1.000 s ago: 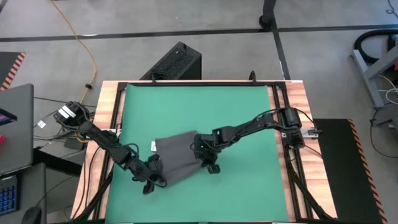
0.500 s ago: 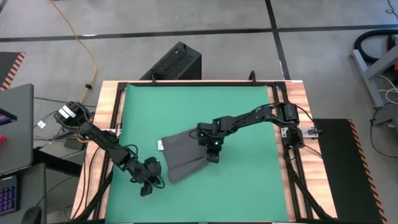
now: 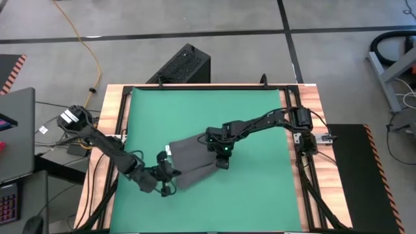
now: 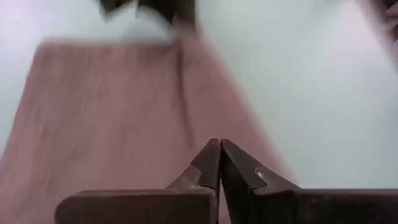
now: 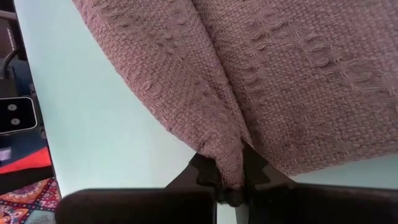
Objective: Roll towel
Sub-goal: Roll the gray towel
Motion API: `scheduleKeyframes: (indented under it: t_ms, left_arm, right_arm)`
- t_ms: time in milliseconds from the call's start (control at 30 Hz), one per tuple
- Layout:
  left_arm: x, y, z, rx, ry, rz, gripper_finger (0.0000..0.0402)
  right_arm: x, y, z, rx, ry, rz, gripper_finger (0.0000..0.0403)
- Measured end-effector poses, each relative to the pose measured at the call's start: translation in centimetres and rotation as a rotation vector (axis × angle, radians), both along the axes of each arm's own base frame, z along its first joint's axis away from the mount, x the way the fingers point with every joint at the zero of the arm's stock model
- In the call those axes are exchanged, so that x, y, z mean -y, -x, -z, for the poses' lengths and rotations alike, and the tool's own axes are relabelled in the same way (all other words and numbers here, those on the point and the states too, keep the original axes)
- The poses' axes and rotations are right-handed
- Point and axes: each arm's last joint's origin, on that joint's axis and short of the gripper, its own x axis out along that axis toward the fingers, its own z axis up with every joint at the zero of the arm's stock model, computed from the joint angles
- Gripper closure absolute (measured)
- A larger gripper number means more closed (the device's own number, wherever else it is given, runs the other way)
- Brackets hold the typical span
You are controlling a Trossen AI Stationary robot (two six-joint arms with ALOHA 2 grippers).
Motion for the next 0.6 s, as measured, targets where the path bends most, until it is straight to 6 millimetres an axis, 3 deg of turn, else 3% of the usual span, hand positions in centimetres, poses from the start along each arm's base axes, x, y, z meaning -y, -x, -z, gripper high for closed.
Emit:
scheduleKeyframes:
  t_ms: [300,600]
  left_arm:
    - [0.3,-1.5,3.2,-0.057,0.046,0.043,0.0402]
    - [0.8,-1.8,6.3,-0.178,0.18,0.016,0.0401]
  right_arm:
    - [0.0,0.0,0.0,-0.003,-0.015,-0.004,0.0373]
    - [0.6,0.2,-0.2,-0.038,-0.191,0.007,0.0373]
